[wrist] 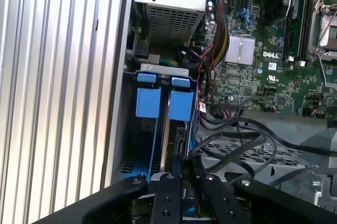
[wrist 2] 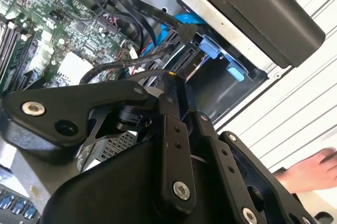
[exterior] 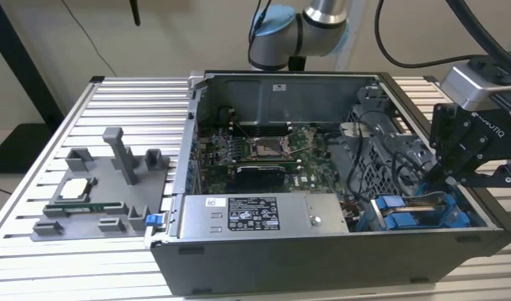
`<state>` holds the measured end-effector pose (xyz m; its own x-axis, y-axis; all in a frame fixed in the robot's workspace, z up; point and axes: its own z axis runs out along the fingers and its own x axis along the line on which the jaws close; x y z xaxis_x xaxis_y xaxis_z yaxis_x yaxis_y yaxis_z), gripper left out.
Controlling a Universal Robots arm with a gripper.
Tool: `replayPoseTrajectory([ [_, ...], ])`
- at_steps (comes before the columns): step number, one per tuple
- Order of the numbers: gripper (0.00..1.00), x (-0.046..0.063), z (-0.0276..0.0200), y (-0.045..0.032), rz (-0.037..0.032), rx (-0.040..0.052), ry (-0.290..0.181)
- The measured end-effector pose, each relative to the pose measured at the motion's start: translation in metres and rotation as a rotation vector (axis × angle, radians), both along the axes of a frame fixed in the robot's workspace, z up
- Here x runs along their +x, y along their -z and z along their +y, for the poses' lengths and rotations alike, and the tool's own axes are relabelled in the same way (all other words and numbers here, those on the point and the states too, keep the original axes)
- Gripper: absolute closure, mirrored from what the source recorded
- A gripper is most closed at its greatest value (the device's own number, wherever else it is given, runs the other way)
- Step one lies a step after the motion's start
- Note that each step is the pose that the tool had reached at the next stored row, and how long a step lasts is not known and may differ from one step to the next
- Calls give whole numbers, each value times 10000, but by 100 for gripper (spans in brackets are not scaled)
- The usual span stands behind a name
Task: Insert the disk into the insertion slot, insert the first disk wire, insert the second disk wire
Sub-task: 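Insert the first disk wire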
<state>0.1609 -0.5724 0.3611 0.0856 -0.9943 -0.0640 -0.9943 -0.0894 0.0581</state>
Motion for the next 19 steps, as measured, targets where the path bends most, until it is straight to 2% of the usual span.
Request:
replayPoseTrajectory([
  [19,100,31,0,124,2,0,543],
])
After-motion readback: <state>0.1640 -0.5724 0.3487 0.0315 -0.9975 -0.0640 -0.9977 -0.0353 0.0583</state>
